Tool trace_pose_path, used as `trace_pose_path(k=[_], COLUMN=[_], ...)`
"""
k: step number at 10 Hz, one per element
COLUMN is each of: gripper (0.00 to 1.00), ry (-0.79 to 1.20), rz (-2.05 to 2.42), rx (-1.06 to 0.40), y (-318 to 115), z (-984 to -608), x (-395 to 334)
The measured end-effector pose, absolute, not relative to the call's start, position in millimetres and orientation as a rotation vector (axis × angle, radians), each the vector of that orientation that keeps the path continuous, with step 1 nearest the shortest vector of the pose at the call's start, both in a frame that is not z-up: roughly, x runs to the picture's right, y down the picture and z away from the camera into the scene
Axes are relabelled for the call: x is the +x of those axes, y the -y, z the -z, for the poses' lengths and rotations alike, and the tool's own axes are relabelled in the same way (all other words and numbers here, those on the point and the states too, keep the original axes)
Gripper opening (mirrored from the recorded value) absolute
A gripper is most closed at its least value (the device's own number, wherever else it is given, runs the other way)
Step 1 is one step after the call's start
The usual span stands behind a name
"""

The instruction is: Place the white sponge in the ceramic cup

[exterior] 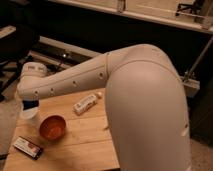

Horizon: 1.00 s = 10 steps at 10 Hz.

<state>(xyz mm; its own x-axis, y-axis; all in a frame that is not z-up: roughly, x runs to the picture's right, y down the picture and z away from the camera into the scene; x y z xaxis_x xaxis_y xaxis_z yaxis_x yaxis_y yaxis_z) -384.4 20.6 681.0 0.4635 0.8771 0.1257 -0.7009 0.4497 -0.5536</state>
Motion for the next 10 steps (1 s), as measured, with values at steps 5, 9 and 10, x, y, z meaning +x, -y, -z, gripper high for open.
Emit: trace_pose_path(k=[5,9,10], gripper=[0.00,0.00,0.00], ry=[0.388,0.333,0.324], rz=[-0.980,-0.988,-0.987], rx=[-0.397,-0.382,-0.390], y=[-31.7,-40.1,-45.2], z=[-711.9,-750.6,-755.8], x=[-416.2,-426.7,-428.0])
